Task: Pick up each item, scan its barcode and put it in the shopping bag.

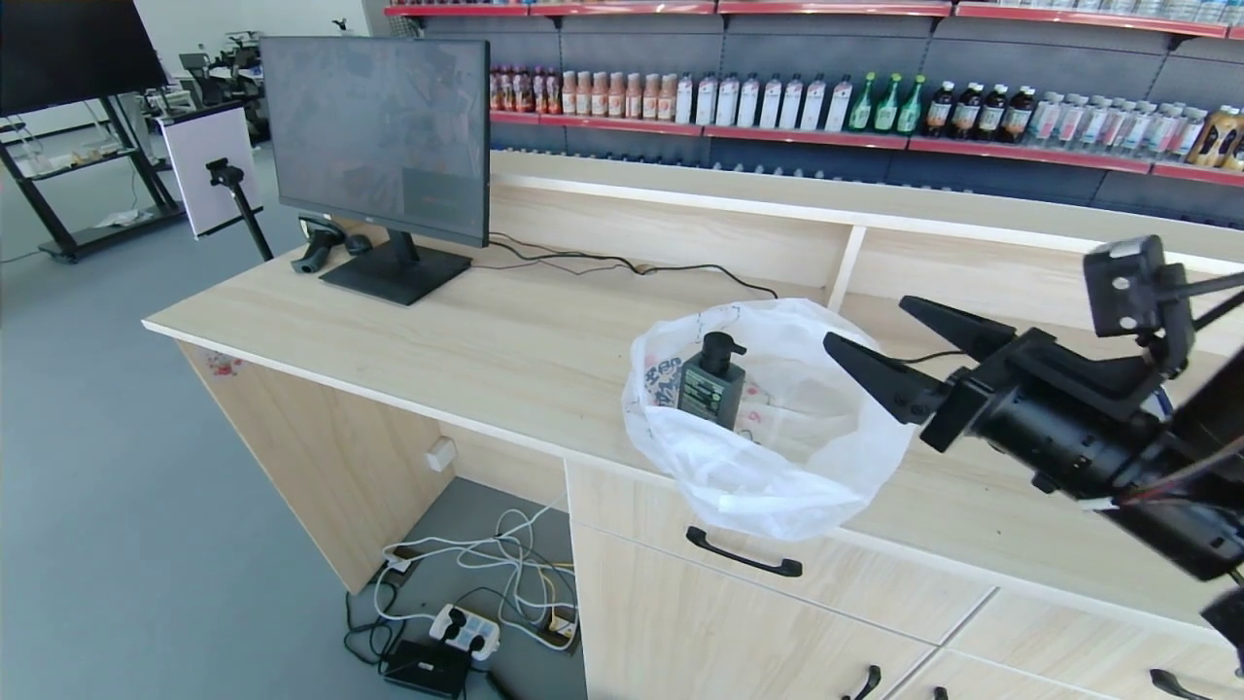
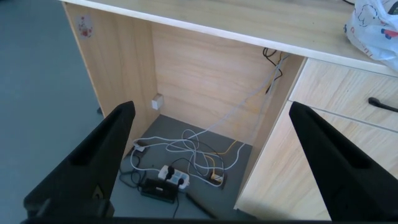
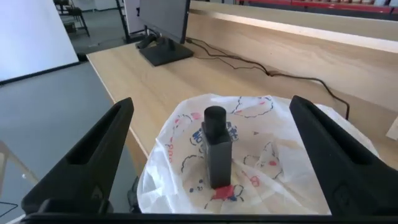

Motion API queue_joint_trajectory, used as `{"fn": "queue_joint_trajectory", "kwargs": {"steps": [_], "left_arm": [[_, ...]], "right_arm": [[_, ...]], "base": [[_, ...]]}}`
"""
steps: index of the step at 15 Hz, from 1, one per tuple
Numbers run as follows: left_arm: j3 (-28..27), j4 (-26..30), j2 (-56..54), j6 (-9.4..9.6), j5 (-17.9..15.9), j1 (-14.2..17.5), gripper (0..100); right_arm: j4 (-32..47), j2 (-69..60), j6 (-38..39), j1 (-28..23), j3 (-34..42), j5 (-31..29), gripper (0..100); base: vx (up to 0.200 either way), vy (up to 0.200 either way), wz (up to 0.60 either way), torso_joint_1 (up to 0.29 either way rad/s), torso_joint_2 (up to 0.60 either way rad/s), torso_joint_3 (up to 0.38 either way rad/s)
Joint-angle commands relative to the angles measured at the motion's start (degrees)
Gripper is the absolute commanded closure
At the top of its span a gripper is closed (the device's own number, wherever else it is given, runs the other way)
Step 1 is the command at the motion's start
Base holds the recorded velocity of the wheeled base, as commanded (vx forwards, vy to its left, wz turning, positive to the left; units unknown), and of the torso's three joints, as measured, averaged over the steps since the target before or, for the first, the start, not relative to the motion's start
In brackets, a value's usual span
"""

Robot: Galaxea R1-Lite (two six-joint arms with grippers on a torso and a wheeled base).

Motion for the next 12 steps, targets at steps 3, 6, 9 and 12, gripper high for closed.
{"fn": "queue_joint_trajectory", "kwargs": {"steps": [3,6,9,12], "left_arm": [[0.0,-0.02,-0.02,0.0,0.04,-0.04,0],[0.0,-0.02,-0.02,0.0,0.04,-0.04,0],[0.0,-0.02,-0.02,0.0,0.04,-0.04,0],[0.0,-0.02,-0.02,0.0,0.04,0.05,0]], "right_arm": [[0.29,-11.1,-1.9,0.9,5.8,-1.02,0],[0.29,-11.28,-4.01,0.82,6.86,-1.02,0],[0.29,-11.28,-4.19,0.82,6.77,-1.1,0],[0.29,-11.1,-3.92,0.73,6.86,-1.1,0]], "base": [[0.0,0.0,0.0,0.0,0.0,0.0],[0.0,0.0,-0.6,0.002,0.0,0.007],[0.0,0.0,-0.6,-0.001,0.0,0.004],[0.0,0.0,-0.6,0.002,0.0,-0.001]]}}
